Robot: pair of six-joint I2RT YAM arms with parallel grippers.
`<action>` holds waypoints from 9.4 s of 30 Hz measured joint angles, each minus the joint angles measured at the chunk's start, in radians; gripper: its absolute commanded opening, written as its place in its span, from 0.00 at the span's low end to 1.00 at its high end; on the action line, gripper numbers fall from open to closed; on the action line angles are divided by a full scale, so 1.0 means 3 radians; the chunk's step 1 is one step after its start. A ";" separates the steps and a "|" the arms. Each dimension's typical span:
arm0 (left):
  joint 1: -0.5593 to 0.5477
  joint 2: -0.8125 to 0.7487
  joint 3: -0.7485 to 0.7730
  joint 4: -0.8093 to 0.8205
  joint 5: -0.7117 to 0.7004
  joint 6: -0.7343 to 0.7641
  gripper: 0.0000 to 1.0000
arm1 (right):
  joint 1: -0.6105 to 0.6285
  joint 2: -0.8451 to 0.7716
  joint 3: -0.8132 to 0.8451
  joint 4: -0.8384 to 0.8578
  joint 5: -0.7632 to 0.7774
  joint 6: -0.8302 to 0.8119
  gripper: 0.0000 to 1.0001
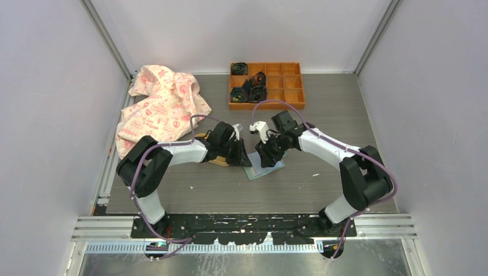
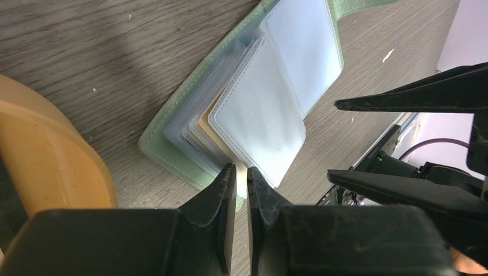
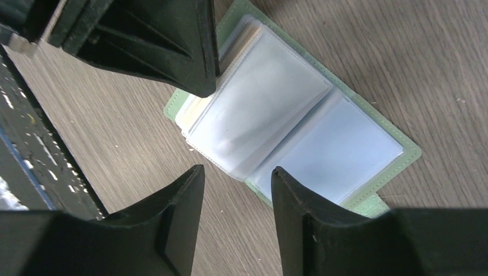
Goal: Put the credit cards into the card holder
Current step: Turn over the card slot in the card holder, then pick up the credit card from the storage box.
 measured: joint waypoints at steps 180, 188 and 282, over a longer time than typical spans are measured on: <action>0.1019 0.0329 0.0251 -0.0317 0.0946 0.0308 0.35 | 0.0071 0.0862 0.0580 0.0603 -0.0006 0.1657 0.42; 0.1053 0.0329 0.0125 0.0046 0.1033 0.0103 0.32 | 0.0048 0.1019 0.0708 0.0605 0.0047 0.1947 0.29; 0.1209 -0.0033 -0.0234 0.0226 0.1155 0.0132 0.20 | 0.0072 0.1019 0.0752 0.0618 -0.0177 0.2073 0.30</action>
